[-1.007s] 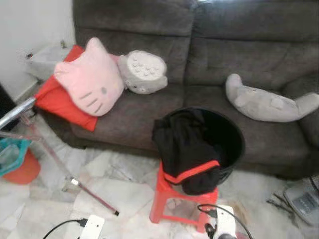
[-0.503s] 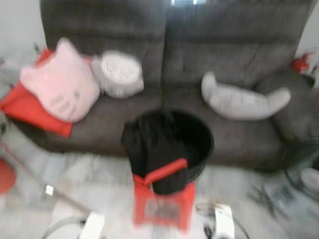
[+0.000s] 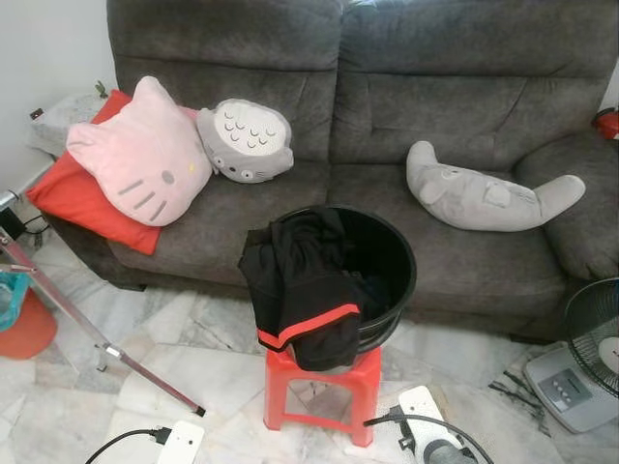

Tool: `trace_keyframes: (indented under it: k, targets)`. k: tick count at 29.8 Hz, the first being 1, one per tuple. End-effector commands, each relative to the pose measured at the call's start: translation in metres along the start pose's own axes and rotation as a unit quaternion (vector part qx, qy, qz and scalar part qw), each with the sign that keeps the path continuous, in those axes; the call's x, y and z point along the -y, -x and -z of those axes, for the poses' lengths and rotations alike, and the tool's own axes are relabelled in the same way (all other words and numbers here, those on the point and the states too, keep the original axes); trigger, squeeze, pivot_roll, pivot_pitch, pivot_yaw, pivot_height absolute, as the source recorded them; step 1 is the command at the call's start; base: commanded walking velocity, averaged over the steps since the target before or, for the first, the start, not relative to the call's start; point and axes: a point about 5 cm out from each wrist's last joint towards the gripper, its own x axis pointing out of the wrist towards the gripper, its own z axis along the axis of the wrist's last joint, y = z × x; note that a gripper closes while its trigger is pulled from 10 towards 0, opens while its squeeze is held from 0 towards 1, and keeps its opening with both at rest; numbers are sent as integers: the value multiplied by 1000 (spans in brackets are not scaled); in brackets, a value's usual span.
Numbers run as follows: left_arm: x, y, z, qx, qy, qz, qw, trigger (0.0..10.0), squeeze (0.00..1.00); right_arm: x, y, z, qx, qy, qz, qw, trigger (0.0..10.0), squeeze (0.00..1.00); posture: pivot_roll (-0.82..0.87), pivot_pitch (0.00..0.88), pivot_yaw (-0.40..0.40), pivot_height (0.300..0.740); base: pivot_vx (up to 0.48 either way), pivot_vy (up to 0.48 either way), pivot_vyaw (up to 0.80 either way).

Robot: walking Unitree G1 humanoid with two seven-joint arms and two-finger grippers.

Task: Hang hanger

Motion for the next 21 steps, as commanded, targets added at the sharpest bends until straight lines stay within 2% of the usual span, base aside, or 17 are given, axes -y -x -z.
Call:
trace_keyframes:
  k: [1,2,6,7,9,10,11,12,14,19,20,21]
  targets:
    - [-2,1,4,-9,-1,0,1000,10000,0,1,-1,-6,19,32,5,999,10000,0,-34,0,16,740,0,0,0]
    - [-2,1,4,-9,-2,0,1000,10000,0,2,-1,-8,24,54,10,998,10000,0,-45,0,20,740,0,0,0]
    - [-2,1,4,-10,-4,1,1000,10000,0,2,-1,-9,34,64,22,997,10000,0,-59,0,24,740,0,0,0]
    - [-3,1,4,-11,-5,1,1000,10000,0,3,0,-8,38,29,38,998,10000,0,-59,0,24,740,0,0,0]
    - [-3,1,4,-11,-6,1,1000,10000,0,3,0,-8,40,12,41,998,10000,0,-59,0,24,740,0,0,0]
    - [-3,1,4,-12,-6,1,1000,10000,0,2,1,-7,42,-46,37,997,10000,0,-74,0,32,740,0,0,0]
    - [-4,1,4,-13,-6,1,1000,10000,0,-1,3,-3,36,-155,32,987,10000,0,-74,0,32,740,0,0,0]
    - [-4,1,4,-13,-7,1,1000,10000,0,-3,4,-2,38,-218,28,975,10000,0,-76,0,34,740,0,0,0]
    - [-5,1,4,-13,-8,1,1000,10000,0,-5,5,0,39,-295,29,954,10000,0,-77,0,34,740,0,0,0]
    - [-5,1,4,-12,-5,-3,1000,10000,0,-5,6,0,51,-318,41,946,10000,0,-72,0,32,740,0,0,0]
    - [-5,1,4,-12,-5,-4,1000,10000,0,-3,6,-2,63,-295,52,952,10000,0,-66,0,33,740,0,0,0]
    - [-5,1,4,-12,-5,-4,1000,10000,0,-3,6,-2,63,-295,52,952,10000,0,-66,0,33,740,0,0,0]
